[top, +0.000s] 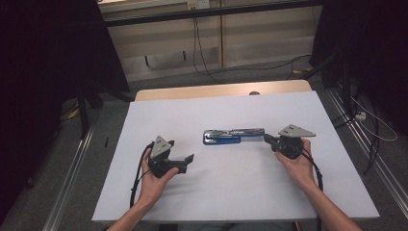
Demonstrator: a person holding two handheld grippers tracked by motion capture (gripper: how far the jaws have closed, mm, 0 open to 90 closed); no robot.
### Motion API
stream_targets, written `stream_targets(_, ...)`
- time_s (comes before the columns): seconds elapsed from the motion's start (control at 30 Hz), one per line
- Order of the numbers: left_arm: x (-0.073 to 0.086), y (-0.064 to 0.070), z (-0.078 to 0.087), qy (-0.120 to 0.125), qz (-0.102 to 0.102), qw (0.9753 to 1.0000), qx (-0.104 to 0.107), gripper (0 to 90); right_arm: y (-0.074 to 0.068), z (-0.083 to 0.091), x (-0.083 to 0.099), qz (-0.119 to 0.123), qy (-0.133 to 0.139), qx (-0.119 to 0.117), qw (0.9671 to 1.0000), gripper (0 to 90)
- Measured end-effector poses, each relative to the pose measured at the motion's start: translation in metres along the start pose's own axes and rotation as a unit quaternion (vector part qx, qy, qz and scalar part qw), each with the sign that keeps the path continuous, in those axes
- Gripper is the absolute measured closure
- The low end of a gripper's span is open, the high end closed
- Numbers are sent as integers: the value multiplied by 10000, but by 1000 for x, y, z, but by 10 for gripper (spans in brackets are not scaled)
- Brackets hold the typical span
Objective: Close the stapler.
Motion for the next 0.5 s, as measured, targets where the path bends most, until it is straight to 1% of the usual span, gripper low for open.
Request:
stream_targets(0.03,-2,1,-3,-17,-73,10000,-5,81,-1,-1,0,-35,0,-63,10000,900)
stream_targets(0.07,-4,1,-6,-22,-171,9998,-63,78,-2,-2,-1,7,-13,-73,10000,900)
stream_targets(0.1,-5,2,-9,-21,-190,9998,-34,69,-2,-3,-2,38,-60,-88,9999,900)
stream_targets(0.17,-7,3,-15,34,-117,9998,125,59,-4,-5,-5,64,-84,-176,9998,900)
stream_targets(0.2,-8,4,-18,-23,-179,9998,78,67,-5,-6,-6,63,-130,-199,9997,900)
stream_targets(0.23,-9,4,-21,-50,-193,9998,77,74,-6,-7,-6,109,-166,-215,9996,900)
stream_targets(0.27,-10,3,-24,-46,-159,9998,110,85,-6,-8,-7,151,-184,-235,9994,900)
stream_targets(0.3,-12,3,-27,-28,-147,9998,124,98,-7,-9,-8,142,-214,-242,9994,900)
stream_targets(0.37,-15,1,-33,24,-164,9998,105,113,-7,-11,-9,188,-223,-258,9992,900)
stream_targets(0.43,-18,-2,-39,-48,-144,9998,130,118,-8,-11,-8,114,-192,-301,9993,900)
stream_targets(0.5,-20,-4,-45,-11,-93,9999,127,137,-10,-11,-7,152,-226,-288,9992,900)
Point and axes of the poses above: each handheld gripper's, and its own axes: z roughly backward along the jaws, x roughly out of its underside, y roughly to its right, the point moved 3 cm from there along -z, roughly forward along the jaws, and after that the axes turned 4 degrees about y, right-handed, at the moved point
